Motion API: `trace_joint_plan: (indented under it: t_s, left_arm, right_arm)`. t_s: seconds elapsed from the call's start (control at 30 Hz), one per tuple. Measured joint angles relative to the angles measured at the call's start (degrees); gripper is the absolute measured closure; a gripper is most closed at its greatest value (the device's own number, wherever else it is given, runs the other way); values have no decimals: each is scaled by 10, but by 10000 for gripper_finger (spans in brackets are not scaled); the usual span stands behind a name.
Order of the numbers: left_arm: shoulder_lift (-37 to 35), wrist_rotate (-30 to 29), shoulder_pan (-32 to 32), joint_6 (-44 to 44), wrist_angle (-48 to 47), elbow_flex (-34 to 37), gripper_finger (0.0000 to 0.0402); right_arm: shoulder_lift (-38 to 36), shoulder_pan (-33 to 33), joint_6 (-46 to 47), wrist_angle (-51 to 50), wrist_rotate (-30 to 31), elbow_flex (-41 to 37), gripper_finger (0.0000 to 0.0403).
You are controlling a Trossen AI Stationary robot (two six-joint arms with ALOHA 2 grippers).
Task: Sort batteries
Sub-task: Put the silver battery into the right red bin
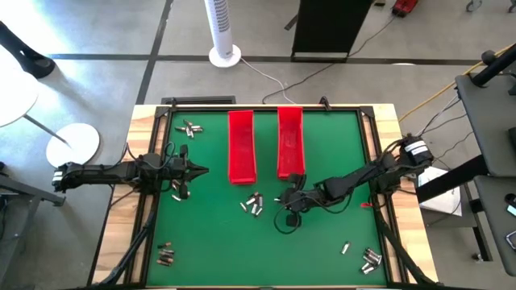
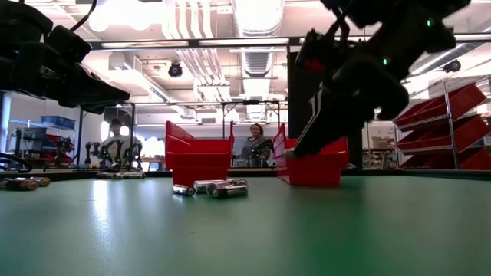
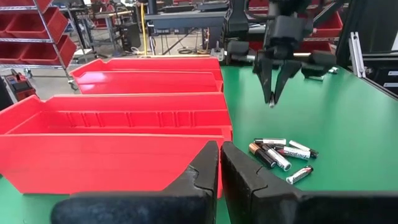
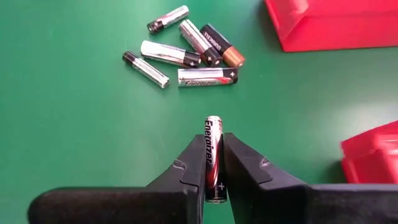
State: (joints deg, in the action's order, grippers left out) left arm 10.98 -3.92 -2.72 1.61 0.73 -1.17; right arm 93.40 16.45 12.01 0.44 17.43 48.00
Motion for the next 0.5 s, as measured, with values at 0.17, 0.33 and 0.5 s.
trace_joint_plan:
  t_s: [0.17,0.33,0.5]
  left_arm:
    - [3,0,0,0,2,0,402]
    - [5,0,0,0,1,0,402]
    - [6,0,0,0,1,0,402]
  right_arm:
    - [-39,-17,-28,-142,3,46,368]
    - [-37,-68,-73,-308,7,115,368]
    - [-24,-122,-126,-391,6,178,368]
